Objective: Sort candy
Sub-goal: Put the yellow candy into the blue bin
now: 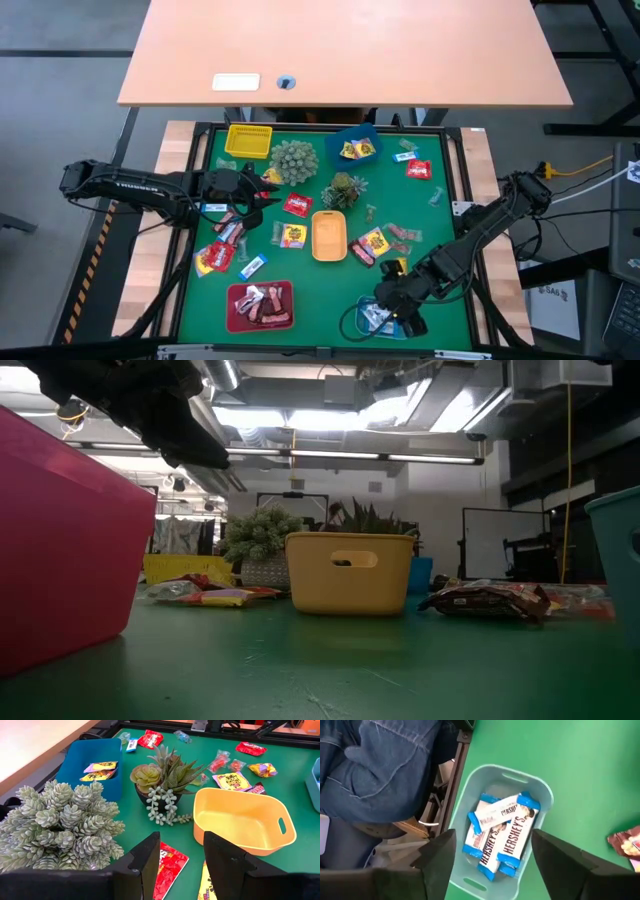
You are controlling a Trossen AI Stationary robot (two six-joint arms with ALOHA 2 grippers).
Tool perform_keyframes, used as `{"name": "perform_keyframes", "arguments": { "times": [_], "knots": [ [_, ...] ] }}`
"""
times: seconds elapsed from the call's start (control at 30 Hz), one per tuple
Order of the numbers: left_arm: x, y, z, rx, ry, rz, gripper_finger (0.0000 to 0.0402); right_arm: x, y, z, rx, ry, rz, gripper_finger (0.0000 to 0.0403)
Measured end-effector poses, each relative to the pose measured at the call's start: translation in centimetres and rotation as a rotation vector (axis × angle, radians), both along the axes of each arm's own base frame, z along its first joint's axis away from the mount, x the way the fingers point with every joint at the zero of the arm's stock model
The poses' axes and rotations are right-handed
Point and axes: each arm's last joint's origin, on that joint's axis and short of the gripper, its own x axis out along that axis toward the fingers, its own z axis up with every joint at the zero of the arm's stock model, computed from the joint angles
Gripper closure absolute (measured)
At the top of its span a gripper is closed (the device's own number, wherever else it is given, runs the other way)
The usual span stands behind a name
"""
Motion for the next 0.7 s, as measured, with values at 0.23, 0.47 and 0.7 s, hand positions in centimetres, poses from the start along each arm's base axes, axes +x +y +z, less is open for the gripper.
{"name": "perform_keyframes", "arguments": {
  "times": [0.23, 0.47, 0.7],
  "knots": [
    [0.0, 0.0, 0.0, 0.0, 0.0, 0.0, 0.0263, -0.5, -1.9, -0.7, -0.171, 0.086, 0.023, 0.0144],
    [0.0, 0.0, 0.0, 0.0, 0.0, 0.0, 0.0263, -0.6, -4.9, -3.0, -0.337, 0.182, 0.128, 0.0143],
    [0.0, 0.0, 0.0, 0.0, 0.0, 0.0, 0.0263, -0.7, -7.7, -6.3, -0.389, 0.266, 0.17, 0.0143]
  ]
}}
